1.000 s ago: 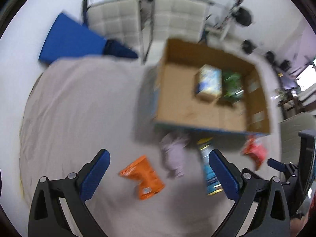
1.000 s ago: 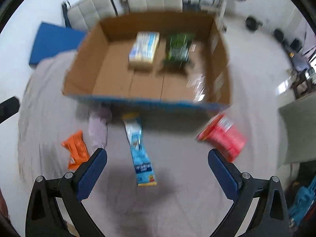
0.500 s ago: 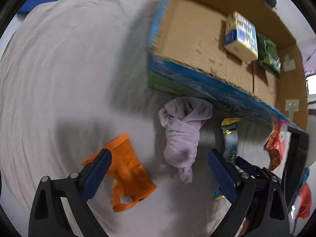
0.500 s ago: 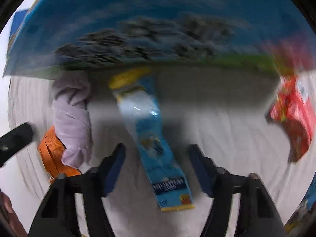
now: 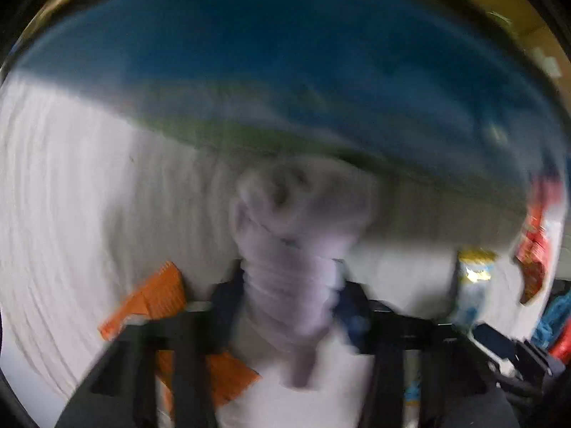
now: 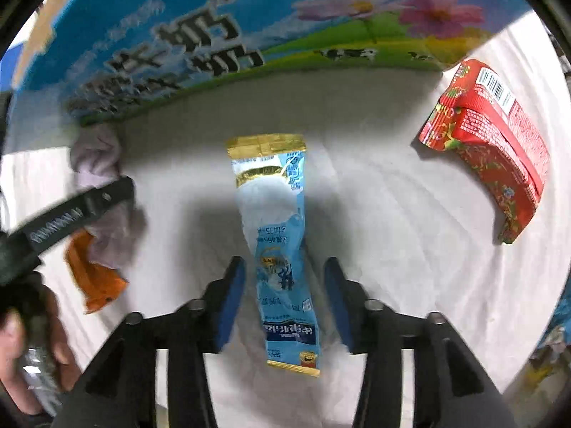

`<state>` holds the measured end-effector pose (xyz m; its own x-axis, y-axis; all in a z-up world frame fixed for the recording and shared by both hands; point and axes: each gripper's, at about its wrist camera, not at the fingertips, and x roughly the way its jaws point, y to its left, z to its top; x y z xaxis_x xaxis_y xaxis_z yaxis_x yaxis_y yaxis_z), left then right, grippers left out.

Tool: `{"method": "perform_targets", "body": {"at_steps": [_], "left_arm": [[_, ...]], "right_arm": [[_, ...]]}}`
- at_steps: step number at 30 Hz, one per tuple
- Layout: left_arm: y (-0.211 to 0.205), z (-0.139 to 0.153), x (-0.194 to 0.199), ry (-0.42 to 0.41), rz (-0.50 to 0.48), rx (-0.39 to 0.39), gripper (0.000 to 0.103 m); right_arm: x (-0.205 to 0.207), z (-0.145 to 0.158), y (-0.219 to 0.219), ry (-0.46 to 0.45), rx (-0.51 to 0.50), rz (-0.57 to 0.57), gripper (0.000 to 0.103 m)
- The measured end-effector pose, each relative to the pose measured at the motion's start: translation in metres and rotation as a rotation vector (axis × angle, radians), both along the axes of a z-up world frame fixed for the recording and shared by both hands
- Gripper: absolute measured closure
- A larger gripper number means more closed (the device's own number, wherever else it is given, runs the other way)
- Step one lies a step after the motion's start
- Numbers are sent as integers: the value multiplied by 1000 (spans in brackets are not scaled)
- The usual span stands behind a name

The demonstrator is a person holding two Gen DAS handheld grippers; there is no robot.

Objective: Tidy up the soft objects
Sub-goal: 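Grasp the lilac towel with the left tool while the right tool grasps the blue stick pack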

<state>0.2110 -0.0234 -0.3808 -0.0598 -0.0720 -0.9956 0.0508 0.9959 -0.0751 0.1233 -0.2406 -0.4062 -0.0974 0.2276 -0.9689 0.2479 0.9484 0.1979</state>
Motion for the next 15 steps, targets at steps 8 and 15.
{"method": "perform_targets", "body": {"at_steps": [8, 15], "left_arm": [[-13, -2, -69, 56, -47, 7, 64], [-28, -6, -71, 33, -41, 9, 64]], "right_arm": [[-12, -19, 20, 51, -40, 43, 50], [-22, -18, 40, 11, -141, 40, 70]]}}
